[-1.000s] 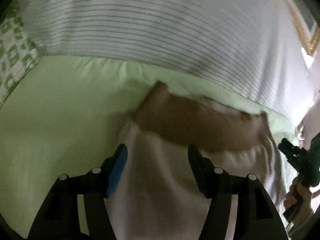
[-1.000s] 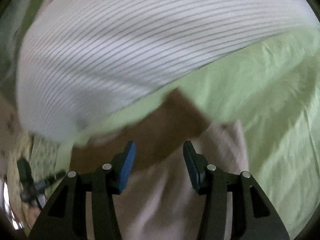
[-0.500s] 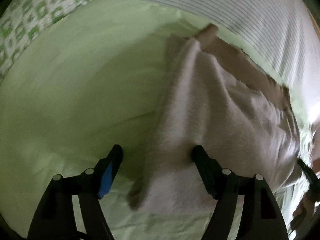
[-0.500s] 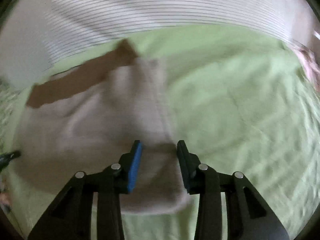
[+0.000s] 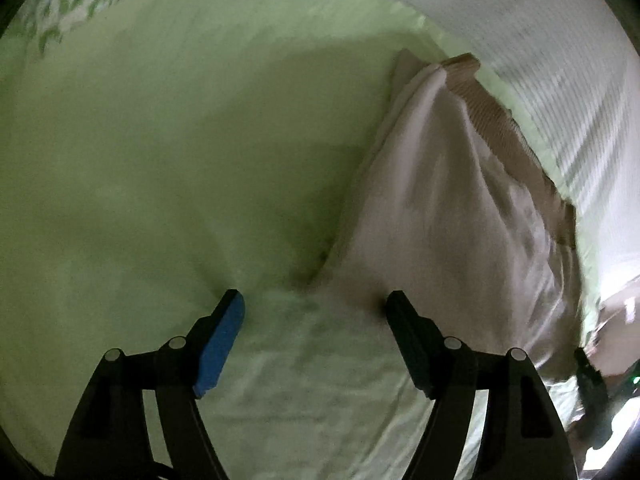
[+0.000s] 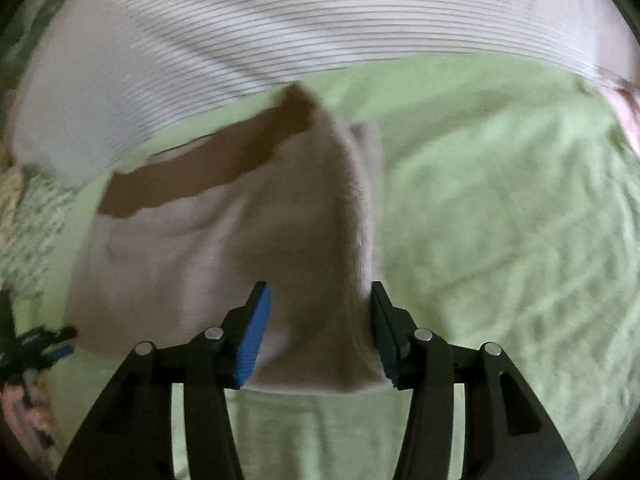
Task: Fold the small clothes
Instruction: 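Lower the hem onto the sweater and open both grippers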
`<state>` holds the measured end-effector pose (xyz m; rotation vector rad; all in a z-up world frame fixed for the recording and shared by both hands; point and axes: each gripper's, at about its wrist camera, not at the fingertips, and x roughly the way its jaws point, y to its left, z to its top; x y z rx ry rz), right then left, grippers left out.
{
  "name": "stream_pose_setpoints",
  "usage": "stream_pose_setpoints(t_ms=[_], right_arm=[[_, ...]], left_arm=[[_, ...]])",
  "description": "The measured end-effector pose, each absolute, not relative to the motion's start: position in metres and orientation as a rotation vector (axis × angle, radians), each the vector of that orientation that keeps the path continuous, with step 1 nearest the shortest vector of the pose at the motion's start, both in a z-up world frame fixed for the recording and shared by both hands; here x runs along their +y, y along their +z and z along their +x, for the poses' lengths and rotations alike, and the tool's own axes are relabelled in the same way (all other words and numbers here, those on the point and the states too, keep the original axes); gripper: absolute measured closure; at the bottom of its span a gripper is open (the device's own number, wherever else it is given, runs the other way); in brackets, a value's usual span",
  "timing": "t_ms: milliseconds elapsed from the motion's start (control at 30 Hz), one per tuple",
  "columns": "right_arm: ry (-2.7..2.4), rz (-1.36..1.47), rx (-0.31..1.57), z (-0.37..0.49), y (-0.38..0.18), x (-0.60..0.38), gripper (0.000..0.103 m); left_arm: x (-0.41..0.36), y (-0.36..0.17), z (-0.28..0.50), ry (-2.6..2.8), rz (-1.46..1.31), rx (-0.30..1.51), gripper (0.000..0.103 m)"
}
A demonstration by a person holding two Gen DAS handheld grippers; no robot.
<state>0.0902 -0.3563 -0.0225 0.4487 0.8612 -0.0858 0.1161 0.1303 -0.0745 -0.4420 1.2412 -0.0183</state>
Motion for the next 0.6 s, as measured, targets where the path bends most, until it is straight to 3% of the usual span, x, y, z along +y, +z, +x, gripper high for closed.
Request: stream_pose_setpoints(t_ms=[233,600], right_arm=[[-0.047,0.481,0.721,0.072,0.014,-0.357,0.052],[0.211,0.507,0.829,0.149,-0.005,-0.289,0.052]], left_arm=[[0.110,-0.082,0.110,-0.020,-0.487,1.247,0.023],[0.078,-0.091,0.137,0.009,-0.579,1.231,0.018]])
